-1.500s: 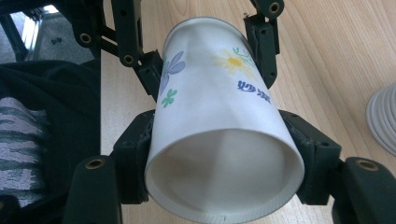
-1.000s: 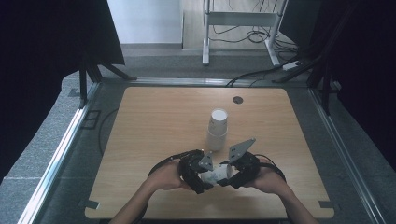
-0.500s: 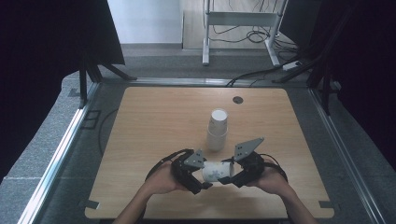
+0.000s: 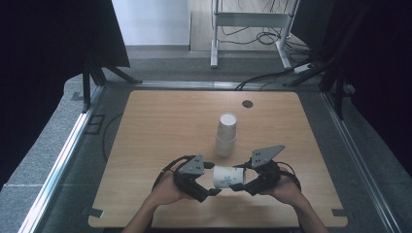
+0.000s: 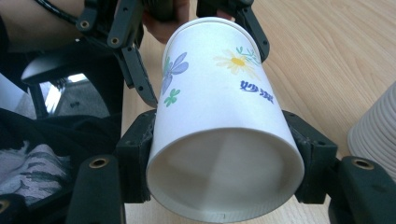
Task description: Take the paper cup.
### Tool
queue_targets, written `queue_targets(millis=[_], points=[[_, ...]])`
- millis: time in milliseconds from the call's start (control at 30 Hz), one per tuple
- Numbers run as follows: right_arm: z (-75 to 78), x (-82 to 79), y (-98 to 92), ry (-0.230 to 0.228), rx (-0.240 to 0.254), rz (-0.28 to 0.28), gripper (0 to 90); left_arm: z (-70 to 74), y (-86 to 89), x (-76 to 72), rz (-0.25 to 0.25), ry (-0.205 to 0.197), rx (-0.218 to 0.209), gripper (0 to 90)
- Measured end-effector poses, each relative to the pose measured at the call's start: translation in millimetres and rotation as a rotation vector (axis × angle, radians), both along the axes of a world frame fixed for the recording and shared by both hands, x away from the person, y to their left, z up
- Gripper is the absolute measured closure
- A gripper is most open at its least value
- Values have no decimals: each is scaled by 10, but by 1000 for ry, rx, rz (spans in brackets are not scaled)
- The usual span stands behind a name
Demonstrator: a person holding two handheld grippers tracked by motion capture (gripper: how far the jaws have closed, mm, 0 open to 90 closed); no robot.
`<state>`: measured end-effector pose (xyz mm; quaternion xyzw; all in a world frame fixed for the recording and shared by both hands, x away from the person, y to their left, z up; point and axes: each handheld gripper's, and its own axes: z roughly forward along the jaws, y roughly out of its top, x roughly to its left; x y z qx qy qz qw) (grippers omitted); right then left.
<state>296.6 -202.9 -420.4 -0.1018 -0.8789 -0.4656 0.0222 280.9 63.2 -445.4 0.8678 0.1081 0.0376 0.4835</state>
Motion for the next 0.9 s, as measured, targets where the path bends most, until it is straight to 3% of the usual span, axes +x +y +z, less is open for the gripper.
queue_targets(millis=[200,500,900], points=[[-46,-16,-12,6,23,15,365,-68,-27,-10,-10,2,-25,144],[-92,-35,-15,7,49,38,365,-133,-20,-10,-37,19,-104,165],[-117,-27,20,8,31,55,367,-127,-11,-27,-58,-2,-89,276]])
